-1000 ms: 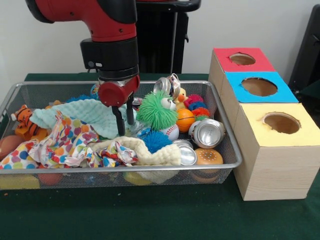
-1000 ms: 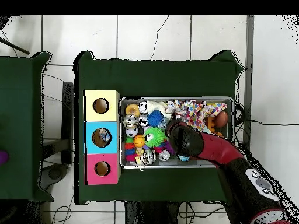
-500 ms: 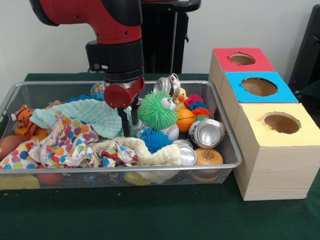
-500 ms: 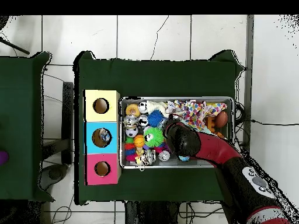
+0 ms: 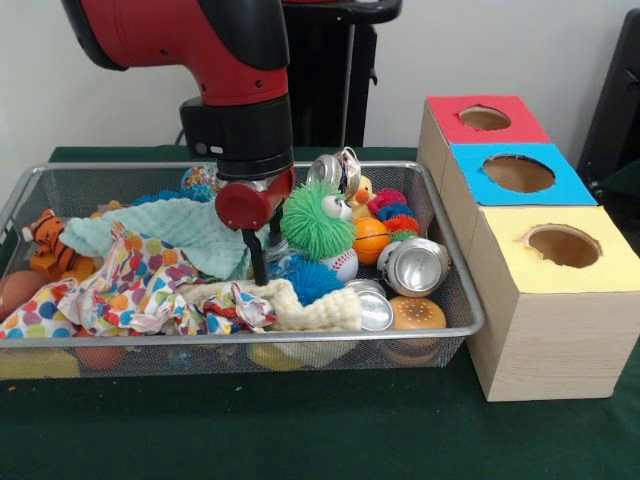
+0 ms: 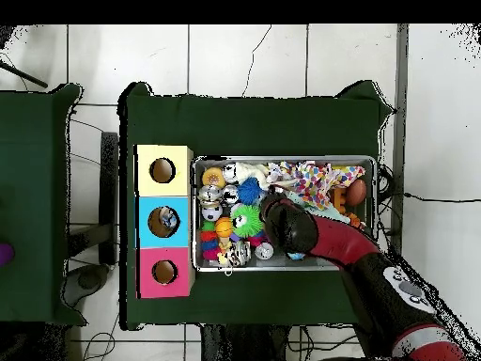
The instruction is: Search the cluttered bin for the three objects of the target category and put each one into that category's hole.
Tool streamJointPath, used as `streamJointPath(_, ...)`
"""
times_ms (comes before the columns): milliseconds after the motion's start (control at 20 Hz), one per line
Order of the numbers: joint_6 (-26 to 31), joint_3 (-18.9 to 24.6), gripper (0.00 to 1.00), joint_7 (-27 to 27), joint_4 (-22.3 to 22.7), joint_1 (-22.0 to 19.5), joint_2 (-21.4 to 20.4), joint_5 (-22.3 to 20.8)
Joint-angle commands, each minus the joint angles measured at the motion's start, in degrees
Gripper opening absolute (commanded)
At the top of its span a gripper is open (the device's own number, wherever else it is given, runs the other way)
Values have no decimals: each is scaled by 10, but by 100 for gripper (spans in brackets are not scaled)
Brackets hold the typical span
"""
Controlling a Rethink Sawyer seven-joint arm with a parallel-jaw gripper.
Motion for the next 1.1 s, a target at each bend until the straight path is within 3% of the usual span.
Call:
streamJointPath(50,-50,13,100,146,4,-16,58,-27)
streamJointPath(700,-63,5,100,149,-1,-13,76,-14)
streamJointPath(750,-62,4,0,151,-1,-13,77,-11)
streamJointPath(1100,-62,10,0,147,3,-24,77,-15)
